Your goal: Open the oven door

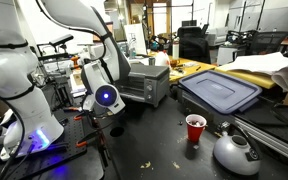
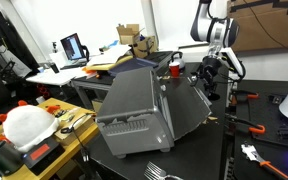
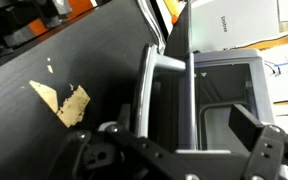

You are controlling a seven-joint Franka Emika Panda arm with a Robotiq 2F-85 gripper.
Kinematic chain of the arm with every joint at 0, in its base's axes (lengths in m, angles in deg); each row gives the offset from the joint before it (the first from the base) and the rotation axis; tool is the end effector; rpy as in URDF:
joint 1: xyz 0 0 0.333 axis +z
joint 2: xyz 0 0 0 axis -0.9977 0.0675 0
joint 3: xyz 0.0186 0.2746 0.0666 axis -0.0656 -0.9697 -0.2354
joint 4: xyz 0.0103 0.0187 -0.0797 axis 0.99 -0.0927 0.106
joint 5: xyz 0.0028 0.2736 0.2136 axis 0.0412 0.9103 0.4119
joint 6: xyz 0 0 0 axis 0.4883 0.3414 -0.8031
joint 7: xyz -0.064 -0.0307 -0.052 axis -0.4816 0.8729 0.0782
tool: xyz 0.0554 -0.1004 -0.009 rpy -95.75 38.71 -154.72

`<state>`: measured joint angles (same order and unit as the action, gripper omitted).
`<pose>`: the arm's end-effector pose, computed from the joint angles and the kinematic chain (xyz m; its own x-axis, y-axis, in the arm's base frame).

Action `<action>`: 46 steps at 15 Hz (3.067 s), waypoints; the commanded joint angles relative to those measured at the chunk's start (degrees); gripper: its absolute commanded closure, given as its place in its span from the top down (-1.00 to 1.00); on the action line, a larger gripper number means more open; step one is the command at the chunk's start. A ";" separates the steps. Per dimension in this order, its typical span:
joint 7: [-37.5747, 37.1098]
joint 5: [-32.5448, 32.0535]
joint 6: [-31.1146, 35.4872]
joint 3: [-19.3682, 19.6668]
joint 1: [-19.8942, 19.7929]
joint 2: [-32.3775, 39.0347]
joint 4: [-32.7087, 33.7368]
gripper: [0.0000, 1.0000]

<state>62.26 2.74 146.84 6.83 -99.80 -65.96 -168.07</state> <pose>0.2866 -0.0701 0.1579 0.8997 -0.3395 -0.2744 -0.3910 -0.3476 -0.8522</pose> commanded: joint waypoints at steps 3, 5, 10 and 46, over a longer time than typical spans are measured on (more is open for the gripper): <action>1.86 1.67 -1.31 -0.02 -0.21 5.30 2.01 1.00; 2.48 2.26 -1.46 -0.10 -0.31 7.56 3.02 1.00; 2.83 4.14 -0.95 -0.27 -0.18 13.21 5.65 1.00; -49.45 -50.27 36.05 -2.83 6.86 -15.10 -1.94 1.00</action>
<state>18.98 -39.14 184.62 4.68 -91.73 -75.27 -168.36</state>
